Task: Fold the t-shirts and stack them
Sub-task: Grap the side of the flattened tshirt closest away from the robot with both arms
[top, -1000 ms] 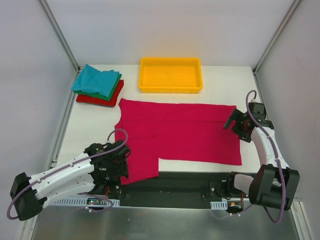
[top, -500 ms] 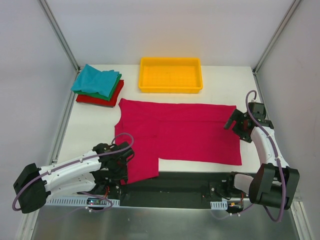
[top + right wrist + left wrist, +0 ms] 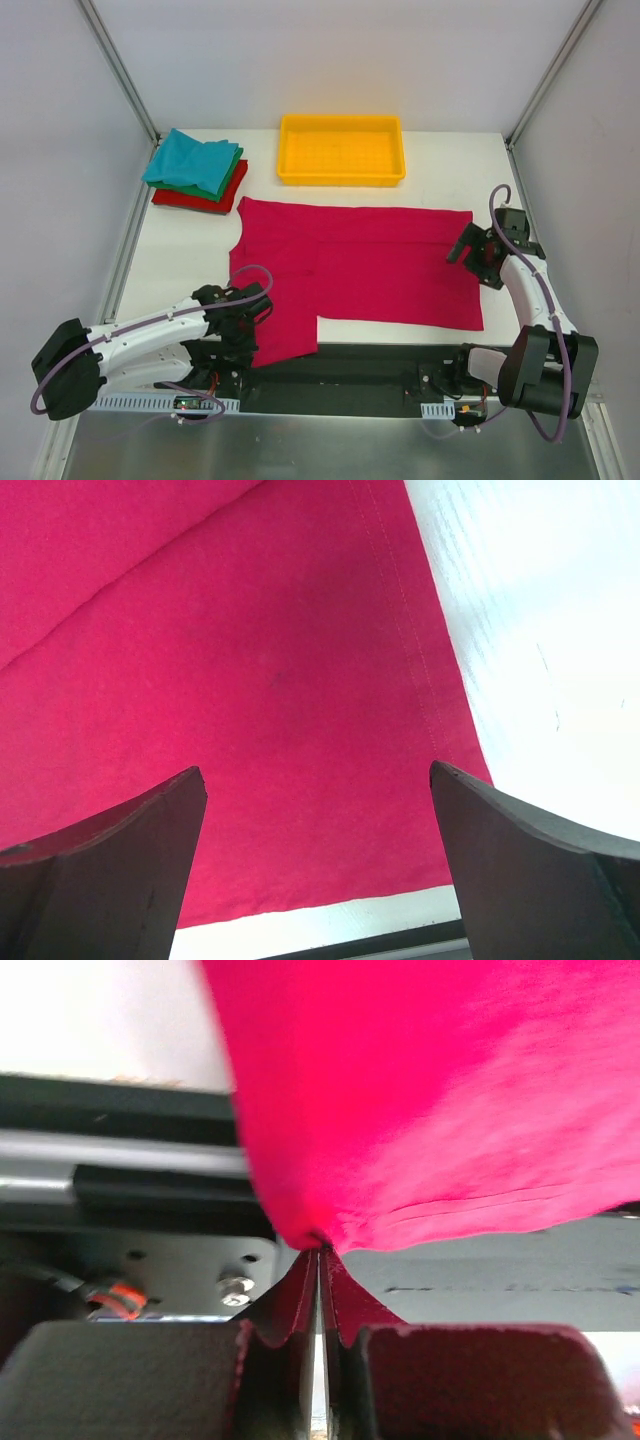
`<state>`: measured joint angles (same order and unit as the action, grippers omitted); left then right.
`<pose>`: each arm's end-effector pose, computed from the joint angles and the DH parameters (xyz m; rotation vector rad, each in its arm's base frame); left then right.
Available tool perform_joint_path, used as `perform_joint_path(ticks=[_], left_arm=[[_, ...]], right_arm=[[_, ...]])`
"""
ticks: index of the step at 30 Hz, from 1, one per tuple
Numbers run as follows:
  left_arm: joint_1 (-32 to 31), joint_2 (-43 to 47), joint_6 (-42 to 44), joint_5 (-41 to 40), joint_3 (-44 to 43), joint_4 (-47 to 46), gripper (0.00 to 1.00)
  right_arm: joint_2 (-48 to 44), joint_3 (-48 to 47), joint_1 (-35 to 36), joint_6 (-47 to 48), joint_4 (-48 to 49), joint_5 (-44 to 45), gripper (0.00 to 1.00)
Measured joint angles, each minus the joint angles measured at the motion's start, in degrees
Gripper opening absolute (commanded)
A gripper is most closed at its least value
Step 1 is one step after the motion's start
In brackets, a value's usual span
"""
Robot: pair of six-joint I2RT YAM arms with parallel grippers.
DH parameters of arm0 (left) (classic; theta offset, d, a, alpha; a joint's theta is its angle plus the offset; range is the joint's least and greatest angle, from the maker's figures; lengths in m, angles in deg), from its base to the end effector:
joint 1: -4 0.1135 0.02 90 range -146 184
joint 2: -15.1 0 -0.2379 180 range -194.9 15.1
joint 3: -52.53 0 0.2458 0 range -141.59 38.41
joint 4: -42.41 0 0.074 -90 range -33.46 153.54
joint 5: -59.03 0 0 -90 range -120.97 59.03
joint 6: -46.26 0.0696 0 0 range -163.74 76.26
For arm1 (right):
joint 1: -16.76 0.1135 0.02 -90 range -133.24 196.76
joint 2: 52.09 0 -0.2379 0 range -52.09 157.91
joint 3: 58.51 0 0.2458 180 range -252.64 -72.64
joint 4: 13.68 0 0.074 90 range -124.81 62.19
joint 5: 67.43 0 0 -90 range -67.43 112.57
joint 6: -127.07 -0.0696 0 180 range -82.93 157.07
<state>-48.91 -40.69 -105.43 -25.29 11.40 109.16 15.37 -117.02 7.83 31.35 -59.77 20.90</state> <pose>0.0822 -0.1202 0.1064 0.2277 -3.1183 0.2814 0.2511 -0.0374 0.1773 0.3112 2.5117 0.0145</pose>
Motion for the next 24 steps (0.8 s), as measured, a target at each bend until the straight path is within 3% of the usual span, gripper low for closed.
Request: perform_joint_path(ticks=[5, 13, 24], left_arm=[[-0.02, 1.99, -0.44, 0.46, 0.81, -7.02, 0.0], [-0.02, 9.35, -0.52, 1.2, 0.81, -9.27, 0.0], [-0.02, 10.82, 1.7, -5.22, -5.95, -10.25, 0.0]], right_arm=[[-0.02, 0.81, 0.0, 0.15, -0.11, -0.07, 0.96], [-3.91, 1.95, 0.0, 0.2, -1.92, -0.04, 0.96], [-24.28, 9.99, -0.37, -10.93, -10.21, 4.63, 0.96]])
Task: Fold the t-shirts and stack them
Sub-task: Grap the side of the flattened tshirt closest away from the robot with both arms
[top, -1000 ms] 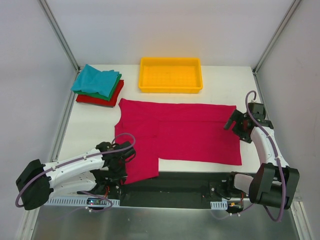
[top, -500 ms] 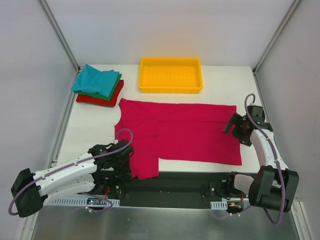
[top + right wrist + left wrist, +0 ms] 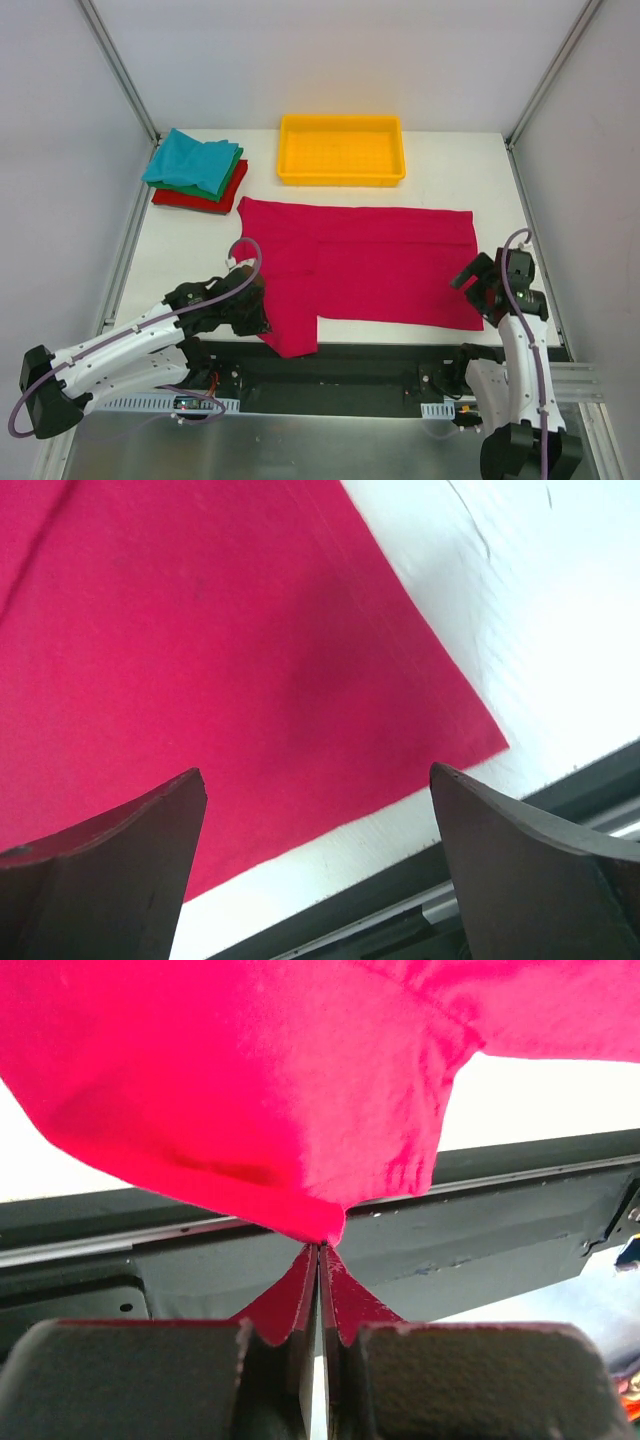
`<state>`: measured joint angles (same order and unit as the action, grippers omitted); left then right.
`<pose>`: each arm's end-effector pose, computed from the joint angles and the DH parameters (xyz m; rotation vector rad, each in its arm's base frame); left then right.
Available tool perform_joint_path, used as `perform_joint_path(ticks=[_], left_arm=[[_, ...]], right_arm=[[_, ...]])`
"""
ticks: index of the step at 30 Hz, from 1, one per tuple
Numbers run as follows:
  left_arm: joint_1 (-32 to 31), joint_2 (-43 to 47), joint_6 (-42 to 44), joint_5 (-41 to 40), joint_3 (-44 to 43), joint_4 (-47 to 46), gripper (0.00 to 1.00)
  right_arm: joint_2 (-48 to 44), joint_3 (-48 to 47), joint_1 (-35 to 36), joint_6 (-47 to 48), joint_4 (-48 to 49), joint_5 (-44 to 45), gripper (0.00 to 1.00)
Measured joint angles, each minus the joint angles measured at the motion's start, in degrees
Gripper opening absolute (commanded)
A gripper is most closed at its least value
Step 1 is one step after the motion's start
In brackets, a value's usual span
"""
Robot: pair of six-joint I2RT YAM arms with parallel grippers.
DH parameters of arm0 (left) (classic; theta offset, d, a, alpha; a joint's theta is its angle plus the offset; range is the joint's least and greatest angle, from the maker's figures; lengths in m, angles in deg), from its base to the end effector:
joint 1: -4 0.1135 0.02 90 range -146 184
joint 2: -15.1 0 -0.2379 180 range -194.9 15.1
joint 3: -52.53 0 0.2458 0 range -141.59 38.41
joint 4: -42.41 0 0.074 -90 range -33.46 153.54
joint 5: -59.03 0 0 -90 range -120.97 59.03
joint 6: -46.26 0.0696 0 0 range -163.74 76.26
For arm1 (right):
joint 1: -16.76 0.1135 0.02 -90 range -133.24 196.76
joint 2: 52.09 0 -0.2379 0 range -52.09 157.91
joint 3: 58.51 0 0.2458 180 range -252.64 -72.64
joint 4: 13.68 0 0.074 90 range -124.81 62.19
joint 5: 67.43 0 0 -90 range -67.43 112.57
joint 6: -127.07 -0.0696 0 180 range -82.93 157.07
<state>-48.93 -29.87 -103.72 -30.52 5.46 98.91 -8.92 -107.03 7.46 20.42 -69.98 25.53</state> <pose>0.1086 -0.1447 0.1739 -0.1633 2.7066 -0.7315 0.1787 -0.0329 0.1877 0.5739 2.3905 -0.0075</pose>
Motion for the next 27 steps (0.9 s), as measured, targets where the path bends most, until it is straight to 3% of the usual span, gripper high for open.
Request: perform_joint_path(ticks=[5, 12, 27], left_arm=[[0.0, 0.04, 1.53, -3.28, -1.4, -1.27, 0.0], [0.02, 0.04, 3.23, -5.79, -1.64, -2.58, 0.0], [1.53, -0.37, 4.09, -9.53, -3.45, -5.31, 0.0]], right_arm=[[-4.24, 4.83, -0.61, -5.33, -3.39, -0.15, 0.96], [-3.28, 7.1, -0.81, -9.29, -4.37, -0.04, 0.99], [1.09, 11.37, -0.98, -10.05, 1.31, 2.97, 0.75]])
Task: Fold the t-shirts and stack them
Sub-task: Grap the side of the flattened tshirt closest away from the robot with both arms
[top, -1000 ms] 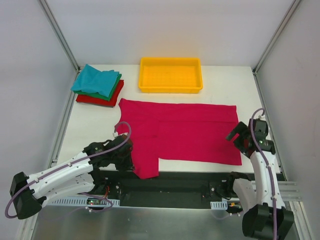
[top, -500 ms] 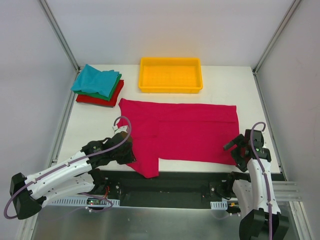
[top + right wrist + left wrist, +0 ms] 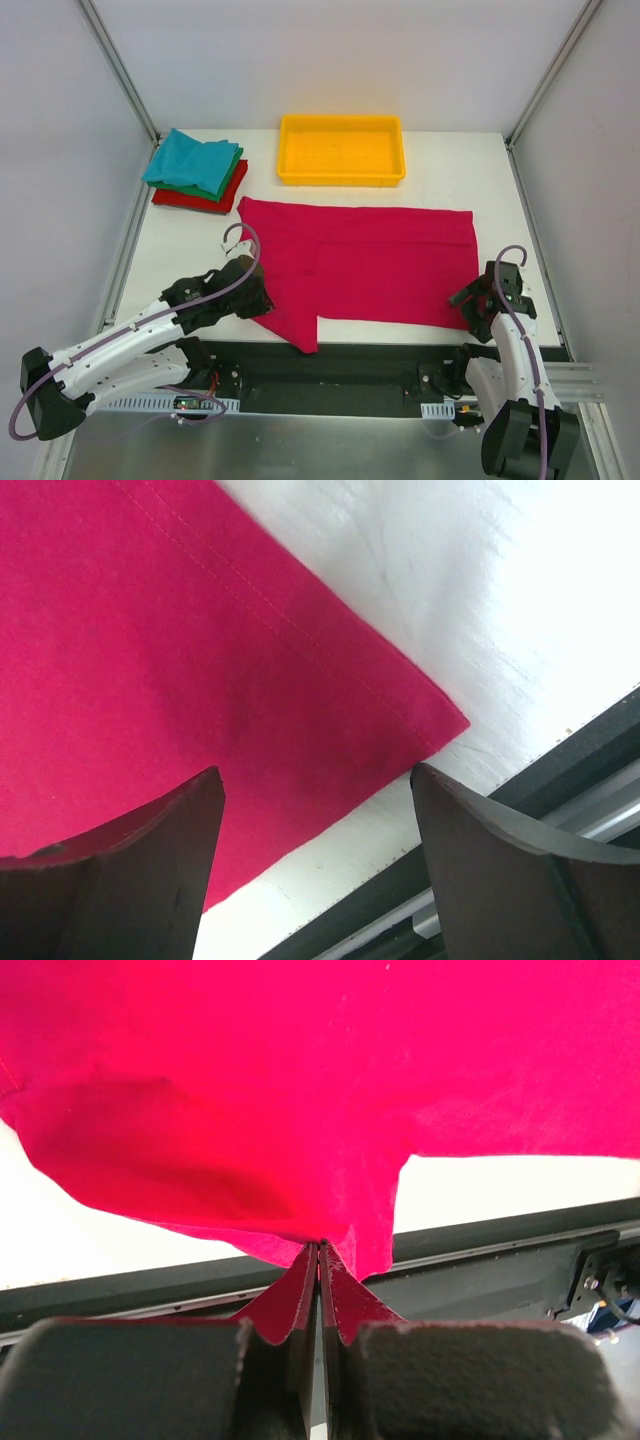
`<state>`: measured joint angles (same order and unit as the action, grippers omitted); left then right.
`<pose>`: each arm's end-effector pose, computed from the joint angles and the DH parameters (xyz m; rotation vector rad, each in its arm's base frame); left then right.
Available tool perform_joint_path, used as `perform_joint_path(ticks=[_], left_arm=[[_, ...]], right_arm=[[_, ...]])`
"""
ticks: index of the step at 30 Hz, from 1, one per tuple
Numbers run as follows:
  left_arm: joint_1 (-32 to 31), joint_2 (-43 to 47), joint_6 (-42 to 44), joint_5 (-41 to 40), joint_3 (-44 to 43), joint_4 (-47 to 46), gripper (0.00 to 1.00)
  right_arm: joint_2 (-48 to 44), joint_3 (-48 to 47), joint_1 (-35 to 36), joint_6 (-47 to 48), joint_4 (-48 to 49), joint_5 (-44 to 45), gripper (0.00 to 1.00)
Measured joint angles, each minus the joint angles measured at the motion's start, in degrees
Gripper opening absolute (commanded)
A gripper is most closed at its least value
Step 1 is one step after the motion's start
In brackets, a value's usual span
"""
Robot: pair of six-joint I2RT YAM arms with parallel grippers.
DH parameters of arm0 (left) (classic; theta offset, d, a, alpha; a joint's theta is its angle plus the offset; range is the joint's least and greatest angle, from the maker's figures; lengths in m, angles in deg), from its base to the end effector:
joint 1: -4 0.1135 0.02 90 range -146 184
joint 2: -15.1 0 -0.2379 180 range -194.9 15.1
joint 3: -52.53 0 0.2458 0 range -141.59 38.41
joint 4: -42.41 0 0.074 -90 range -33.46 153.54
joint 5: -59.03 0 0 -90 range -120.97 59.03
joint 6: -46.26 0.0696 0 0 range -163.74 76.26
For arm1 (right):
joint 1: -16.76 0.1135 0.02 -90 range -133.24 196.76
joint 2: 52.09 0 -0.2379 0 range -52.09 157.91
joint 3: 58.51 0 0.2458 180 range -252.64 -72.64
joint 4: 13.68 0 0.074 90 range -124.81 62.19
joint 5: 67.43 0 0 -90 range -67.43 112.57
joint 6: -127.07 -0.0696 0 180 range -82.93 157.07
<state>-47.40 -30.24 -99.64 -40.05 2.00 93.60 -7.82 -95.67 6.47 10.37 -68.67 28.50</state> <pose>0.1313 -0.1469 0.2023 -0.1767 2.4726 -0.6896 0.1567 -0.0358 0.1226 0.8713 2.4977 -0.0418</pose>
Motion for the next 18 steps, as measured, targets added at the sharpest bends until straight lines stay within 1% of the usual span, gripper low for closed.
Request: perform_joint_path(ticks=[2, 5, 10, 13, 15, 17, 18], left_arm=[[0.48, -0.44, 0.26, -0.52, -0.7, -0.61, 0.0], [1.01, -0.92, 1.03, -1.07, -1.53, -1.38, 0.0], [2.08, -1.07, 1.6, -1.95, -2.19, -2.14, 0.0], [3.21, -1.16, 2.27, -1.99, -2.73, -2.29, 0.0], [4.02, -1.2, 2.89, -1.99, -3.19, -2.4, 0.0], [5.01, -1.31, 3.34, -1.97, -3.69, -2.6, 0.0], [5.49, -1.36, 3.65, -1.95, -3.87, -2.82, 0.0]], right_arm=[[0.26, 0.13, 0.0, 0.13, 0.98, 0.31, 0.71], [0.52, 0.26, -0.02, 0.39, 2.05, 0.42, 0.62], [0.61, 0.52, -0.04, 1.09, 2.91, 0.52, 0.41], [0.46, 0.55, -0.04, 1.51, 3.19, 0.5, 0.34], [0.24, 0.55, -0.04, 1.68, 3.28, 0.48, 0.32], [0.02, 0.55, -0.04, 1.9, 3.37, 0.48, 0.25], [-0.04, 0.55, -0.04, 2.08, 3.37, 0.5, 0.19]])
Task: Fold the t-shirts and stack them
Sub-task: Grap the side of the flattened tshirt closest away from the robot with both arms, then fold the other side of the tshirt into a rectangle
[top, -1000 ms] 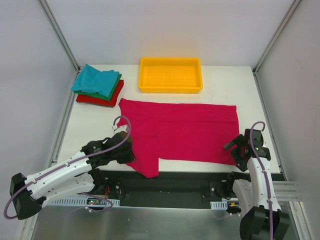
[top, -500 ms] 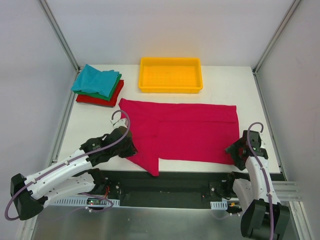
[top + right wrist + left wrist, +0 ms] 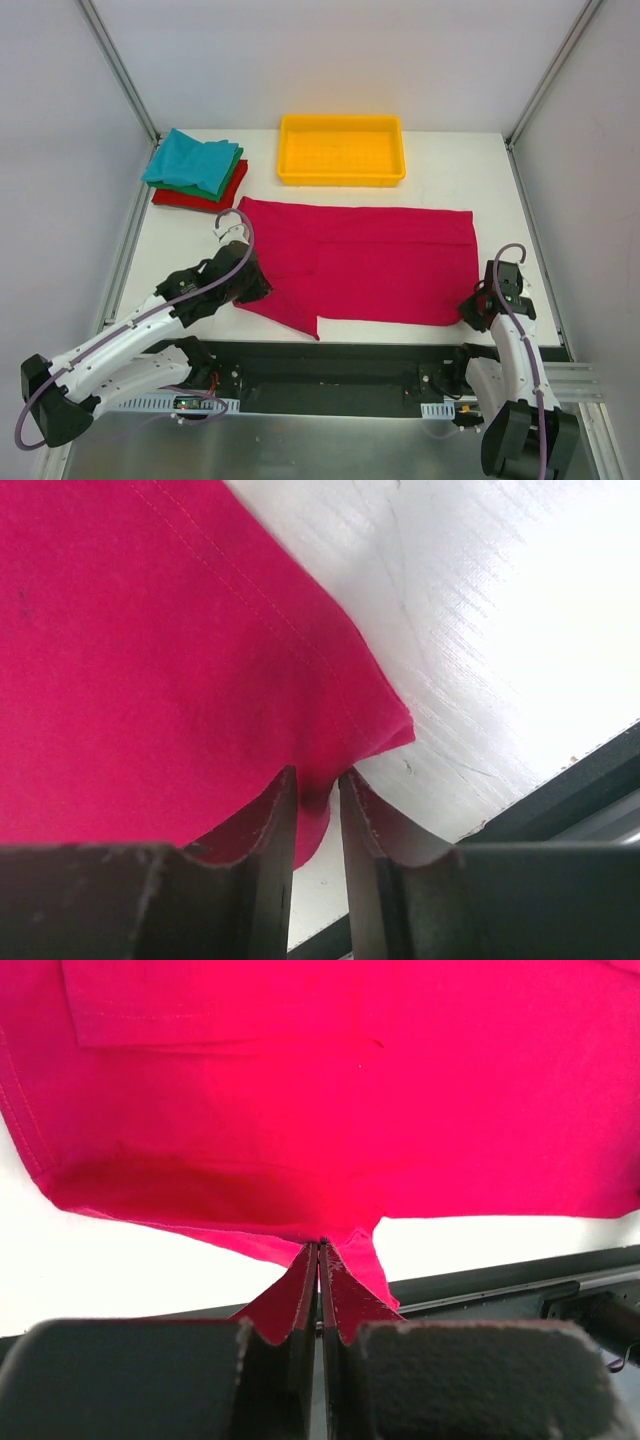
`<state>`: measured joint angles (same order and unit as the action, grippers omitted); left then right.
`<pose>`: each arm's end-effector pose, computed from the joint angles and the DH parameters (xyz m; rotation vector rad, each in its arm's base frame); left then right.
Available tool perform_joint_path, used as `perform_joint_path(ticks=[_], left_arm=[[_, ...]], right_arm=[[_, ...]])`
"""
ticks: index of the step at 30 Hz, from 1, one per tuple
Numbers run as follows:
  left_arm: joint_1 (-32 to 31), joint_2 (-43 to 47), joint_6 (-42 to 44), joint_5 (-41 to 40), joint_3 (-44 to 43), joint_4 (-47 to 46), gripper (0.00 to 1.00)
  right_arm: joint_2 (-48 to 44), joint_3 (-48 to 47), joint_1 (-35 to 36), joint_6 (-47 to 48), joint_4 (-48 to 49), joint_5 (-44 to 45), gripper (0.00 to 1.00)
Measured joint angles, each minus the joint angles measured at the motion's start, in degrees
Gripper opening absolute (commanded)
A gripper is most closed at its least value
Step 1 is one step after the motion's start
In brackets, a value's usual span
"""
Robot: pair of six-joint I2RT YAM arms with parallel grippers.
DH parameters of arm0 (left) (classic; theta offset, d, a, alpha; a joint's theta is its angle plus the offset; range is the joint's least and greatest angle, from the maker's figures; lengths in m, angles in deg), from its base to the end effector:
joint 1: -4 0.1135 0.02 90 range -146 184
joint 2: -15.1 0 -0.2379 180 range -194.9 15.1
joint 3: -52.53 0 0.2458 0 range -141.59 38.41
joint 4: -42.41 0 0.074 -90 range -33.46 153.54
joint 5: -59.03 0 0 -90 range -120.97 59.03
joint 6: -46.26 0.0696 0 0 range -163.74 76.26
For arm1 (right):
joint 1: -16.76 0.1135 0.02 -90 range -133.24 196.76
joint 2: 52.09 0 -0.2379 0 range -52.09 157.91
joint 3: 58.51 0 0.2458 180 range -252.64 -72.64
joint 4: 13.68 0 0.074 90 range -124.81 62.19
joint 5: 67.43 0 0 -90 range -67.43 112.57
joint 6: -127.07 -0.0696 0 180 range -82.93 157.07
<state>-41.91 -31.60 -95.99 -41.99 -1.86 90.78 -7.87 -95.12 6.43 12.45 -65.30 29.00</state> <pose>0.1545 -0.1404 0.2268 -0.2345 2.3475 -0.6687 0.1623 -0.0375 0.1239 0.8175 2.4630 -0.0558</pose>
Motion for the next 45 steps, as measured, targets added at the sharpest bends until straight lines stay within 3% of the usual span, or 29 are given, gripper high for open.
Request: perform_joint_path(ticks=[4, 12, 26, 45], left_arm=[[1.57, -0.31, 0.98, 0.09, -0.55, -0.96, 0.0], [6.54, -1.84, 3.72, 0.52, -2.01, -3.15, 0.0], [15.43, -7.85, 10.08, 0.55, -7.5, -10.69, 0.0], [22.82, -13.73, 21.38, 1.14, -11.15, -23.71, 0.0]], right_arm=[[-0.17, 0.0, 0.0, 1.36, 0.02, -0.17, 0.01], [2.01, -2.54, 0.0, 4.81, 0.63, -2.8, 0.01], [14.75, -16.37, 0.02, 9.66, 2.8, -10.34, 0.01], [29.7, -29.2, 0.02, 12.15, 4.13, -12.92, 0.02]])
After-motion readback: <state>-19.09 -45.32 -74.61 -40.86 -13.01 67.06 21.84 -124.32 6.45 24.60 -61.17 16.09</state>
